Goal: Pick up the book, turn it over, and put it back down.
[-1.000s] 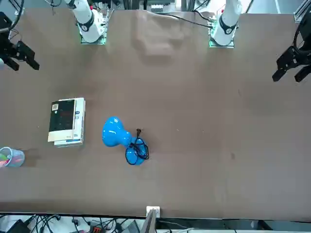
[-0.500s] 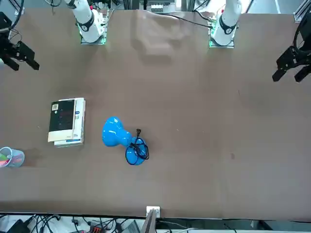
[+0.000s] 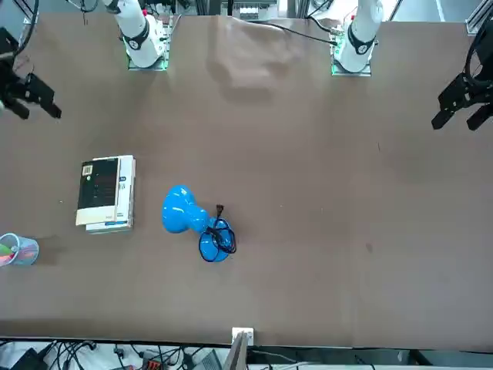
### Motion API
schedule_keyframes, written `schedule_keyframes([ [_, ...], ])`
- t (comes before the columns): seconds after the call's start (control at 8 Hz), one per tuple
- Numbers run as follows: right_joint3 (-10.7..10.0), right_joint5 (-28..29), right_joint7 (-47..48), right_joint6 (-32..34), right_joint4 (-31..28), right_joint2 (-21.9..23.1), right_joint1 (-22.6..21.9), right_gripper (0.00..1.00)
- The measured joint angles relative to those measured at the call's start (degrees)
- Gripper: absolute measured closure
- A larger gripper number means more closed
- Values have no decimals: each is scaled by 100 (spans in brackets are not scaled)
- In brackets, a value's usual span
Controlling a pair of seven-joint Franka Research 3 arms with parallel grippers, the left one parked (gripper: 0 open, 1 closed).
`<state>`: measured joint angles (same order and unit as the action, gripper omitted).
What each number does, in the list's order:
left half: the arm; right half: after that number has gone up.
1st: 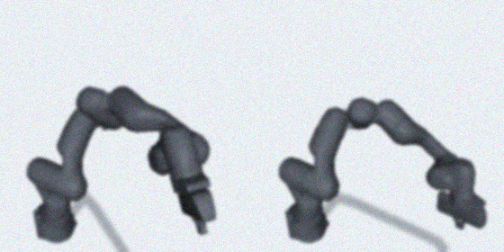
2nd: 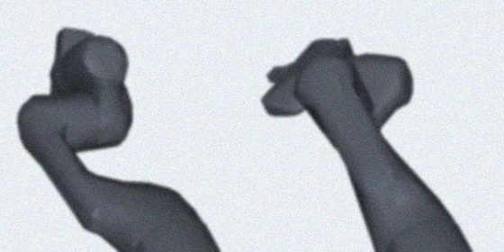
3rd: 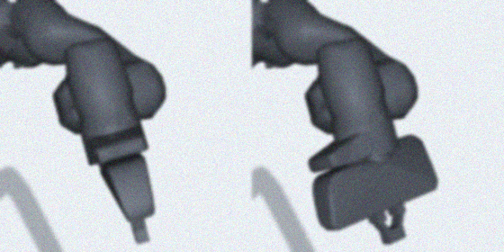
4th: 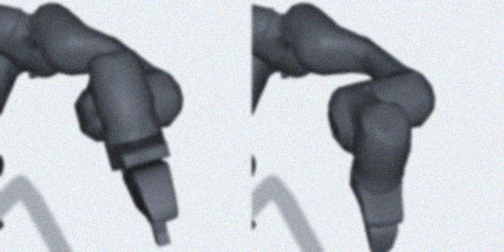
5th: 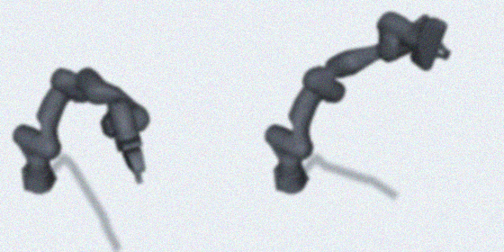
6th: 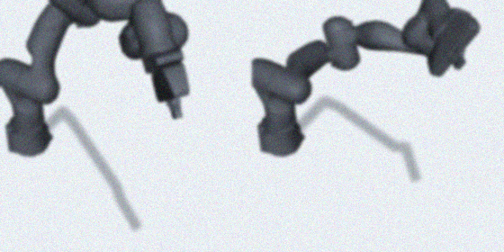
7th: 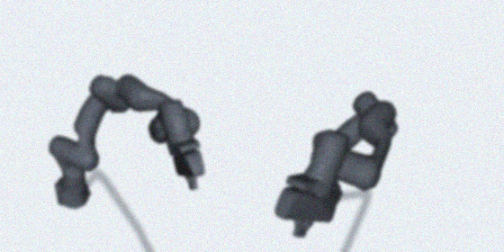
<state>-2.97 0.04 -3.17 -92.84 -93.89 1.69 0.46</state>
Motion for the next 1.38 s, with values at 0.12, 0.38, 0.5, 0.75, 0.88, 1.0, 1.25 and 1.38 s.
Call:
schedule_keyframes([
  [0.12,-107,281,-80,-277,-9,-252,115,0],
  [0.38,-267,1156,-941,-755,-20,-900,602,0],
  [0.5,-302,1815,-1598,-848,-20,-1255,1003,0],
  [0.75,-329,2701,-2820,-868,-15,-1959,1793,0],
  [0.88,-333,3013,-3311,-877,-12,-2277,2096,0],
  [1.0,-333,3382,-3743,-882,-6,-2550,2352,0],
  [1.25,-329,4360,-4212,-882,5,-3046,2716,2],
  [1.38,-327,4650,-4315,-881,32,-3329,2855,3],
])
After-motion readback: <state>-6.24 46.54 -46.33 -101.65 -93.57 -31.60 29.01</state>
